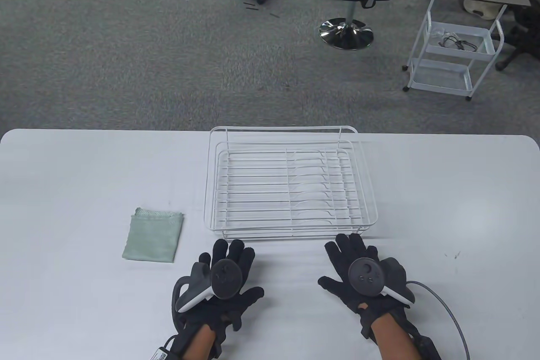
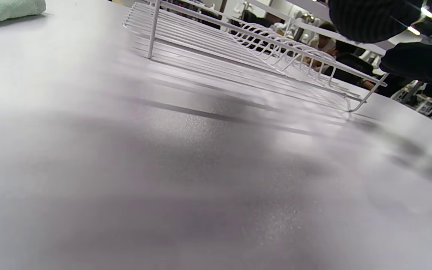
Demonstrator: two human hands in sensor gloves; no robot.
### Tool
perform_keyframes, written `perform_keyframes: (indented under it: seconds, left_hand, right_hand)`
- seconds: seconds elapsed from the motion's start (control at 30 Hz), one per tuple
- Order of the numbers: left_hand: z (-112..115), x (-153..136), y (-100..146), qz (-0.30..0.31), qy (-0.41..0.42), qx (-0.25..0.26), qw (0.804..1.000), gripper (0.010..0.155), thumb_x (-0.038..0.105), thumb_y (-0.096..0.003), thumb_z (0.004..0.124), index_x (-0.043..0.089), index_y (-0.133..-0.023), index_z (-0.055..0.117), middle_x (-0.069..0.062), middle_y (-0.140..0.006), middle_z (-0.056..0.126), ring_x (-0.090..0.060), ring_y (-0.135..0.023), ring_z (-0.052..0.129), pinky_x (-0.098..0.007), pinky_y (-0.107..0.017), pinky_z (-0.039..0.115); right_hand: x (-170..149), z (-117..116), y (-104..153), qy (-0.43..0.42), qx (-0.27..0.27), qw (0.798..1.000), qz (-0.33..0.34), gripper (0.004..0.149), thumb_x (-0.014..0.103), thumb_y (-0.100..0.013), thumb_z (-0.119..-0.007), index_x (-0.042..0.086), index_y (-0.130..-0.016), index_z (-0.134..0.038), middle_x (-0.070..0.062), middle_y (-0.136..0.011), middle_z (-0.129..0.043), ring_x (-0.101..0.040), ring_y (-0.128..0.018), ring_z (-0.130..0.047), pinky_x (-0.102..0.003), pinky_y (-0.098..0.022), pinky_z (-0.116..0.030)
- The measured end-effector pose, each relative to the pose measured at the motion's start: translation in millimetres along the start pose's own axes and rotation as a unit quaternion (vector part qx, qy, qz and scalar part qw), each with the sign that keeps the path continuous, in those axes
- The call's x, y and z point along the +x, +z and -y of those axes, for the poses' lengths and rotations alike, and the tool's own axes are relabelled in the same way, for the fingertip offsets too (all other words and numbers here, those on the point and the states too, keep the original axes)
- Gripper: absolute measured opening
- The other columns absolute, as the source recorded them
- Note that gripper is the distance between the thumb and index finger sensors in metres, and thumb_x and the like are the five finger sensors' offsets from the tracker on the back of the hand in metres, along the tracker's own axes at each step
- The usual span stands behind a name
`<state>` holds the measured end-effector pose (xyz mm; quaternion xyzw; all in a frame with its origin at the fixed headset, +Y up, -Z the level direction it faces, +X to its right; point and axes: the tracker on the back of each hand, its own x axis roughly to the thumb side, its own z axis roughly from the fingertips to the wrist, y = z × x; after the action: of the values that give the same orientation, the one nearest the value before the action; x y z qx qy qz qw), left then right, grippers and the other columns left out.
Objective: Drape fish scale cleaning cloth over dish rack edge
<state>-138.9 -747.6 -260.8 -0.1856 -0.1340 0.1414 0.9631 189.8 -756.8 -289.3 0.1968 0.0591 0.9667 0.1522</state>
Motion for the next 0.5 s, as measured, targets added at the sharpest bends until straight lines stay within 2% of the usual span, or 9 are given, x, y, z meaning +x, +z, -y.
perform_keyframes:
  seconds: [0.07, 0.13, 0.17, 0.23, 0.3, 0.37, 0.43, 0.5]
  left_hand:
    - [-17, -11, 9, 0.016, 0.040, 0.031, 0.999, 0.089, 0.069, -0.0491, 0.064, 0.038, -0.116, 0.013, 0.013, -0.116, -0.004, -0.021, -0.103, -0.016, -0.053, -0.074, 0.000]
    - [-37, -37, 21, 0.005, 0.099, 0.121, 0.988, 0.090, 0.068, -0.0492, 0.068, 0.038, -0.116, 0.016, 0.013, -0.117, -0.001, -0.021, -0.105, -0.014, -0.053, -0.075, 0.000]
    - [-44, -56, 25, -0.014, 0.117, 0.158, 0.980, 0.091, 0.067, -0.0492, 0.070, 0.037, -0.116, 0.016, 0.013, -0.118, -0.001, -0.021, -0.105, -0.014, -0.053, -0.075, 0.000]
    - [-48, -95, 28, -0.076, 0.125, 0.182, 0.972, 0.095, 0.067, -0.0486, 0.074, 0.036, -0.115, 0.014, 0.011, -0.117, -0.002, -0.022, -0.104, -0.014, -0.053, -0.074, 0.001]
    - [-44, -129, 27, -0.139, 0.124, 0.152, 0.971, 0.098, 0.068, -0.0495, 0.074, 0.035, -0.115, 0.009, 0.010, -0.115, -0.007, -0.023, -0.102, -0.017, -0.054, -0.073, -0.001]
    - [-33, -157, 24, -0.183, 0.161, 0.130, 0.961, 0.100, 0.067, -0.0504, 0.075, 0.034, -0.115, 0.006, 0.009, -0.115, -0.009, -0.024, -0.102, -0.018, -0.054, -0.073, -0.001]
    - [-23, -172, 20, -0.211, 0.180, 0.120, 0.953, 0.101, 0.066, -0.0503, 0.077, 0.034, -0.114, 0.006, 0.010, -0.115, -0.009, -0.024, -0.102, -0.018, -0.054, -0.073, -0.001]
    - [-12, -183, 14, -0.241, 0.173, 0.086, 0.951, 0.100, 0.065, -0.0509, 0.078, 0.034, -0.115, 0.007, 0.010, -0.115, -0.008, -0.025, -0.103, -0.016, -0.055, -0.074, 0.000]
  right_hand:
    - [-1, 1, 1, -0.004, -0.002, 1.000, -0.001, 0.077, 0.060, -0.057, -0.070, 0.018, -0.114, -0.040, -0.019, -0.119, -0.031, -0.049, -0.106, -0.023, -0.073, -0.071, -0.033]
    - [-1, 3, 2, -0.007, -0.006, 1.000, 0.002, 0.077, 0.060, -0.057, -0.069, 0.018, -0.114, -0.040, -0.019, -0.119, -0.031, -0.049, -0.106, -0.023, -0.073, -0.071, -0.034]
    - [-1, 3, 2, -0.011, -0.008, 1.000, 0.004, 0.077, 0.060, -0.057, -0.069, 0.018, -0.114, -0.040, -0.019, -0.119, -0.031, -0.049, -0.106, -0.023, -0.073, -0.071, -0.034]
    - [-1, 2, 2, -0.018, -0.007, 1.000, 0.005, 0.077, 0.060, -0.057, -0.069, 0.018, -0.114, -0.040, -0.019, -0.119, -0.031, -0.049, -0.106, -0.023, -0.073, -0.071, -0.034]
    - [0, -1, 2, -0.020, 0.000, 1.000, 0.005, 0.076, 0.060, -0.057, -0.069, 0.018, -0.114, -0.040, -0.019, -0.119, -0.031, -0.050, -0.106, -0.023, -0.073, -0.071, -0.034]
    - [1, -2, 1, -0.018, 0.003, 1.000, 0.006, 0.076, 0.060, -0.057, -0.069, 0.018, -0.114, -0.040, -0.019, -0.119, -0.030, -0.049, -0.106, -0.023, -0.073, -0.071, -0.034]
    - [2, -2, 2, -0.020, 0.003, 1.000, 0.009, 0.076, 0.060, -0.057, -0.069, 0.018, -0.114, -0.040, -0.019, -0.119, -0.030, -0.050, -0.106, -0.023, -0.073, -0.071, -0.034]
    - [3, -1, 3, -0.023, 0.002, 1.000, 0.013, 0.076, 0.060, -0.057, -0.069, 0.018, -0.114, -0.041, -0.019, -0.119, -0.031, -0.050, -0.106, -0.023, -0.073, -0.071, -0.034]
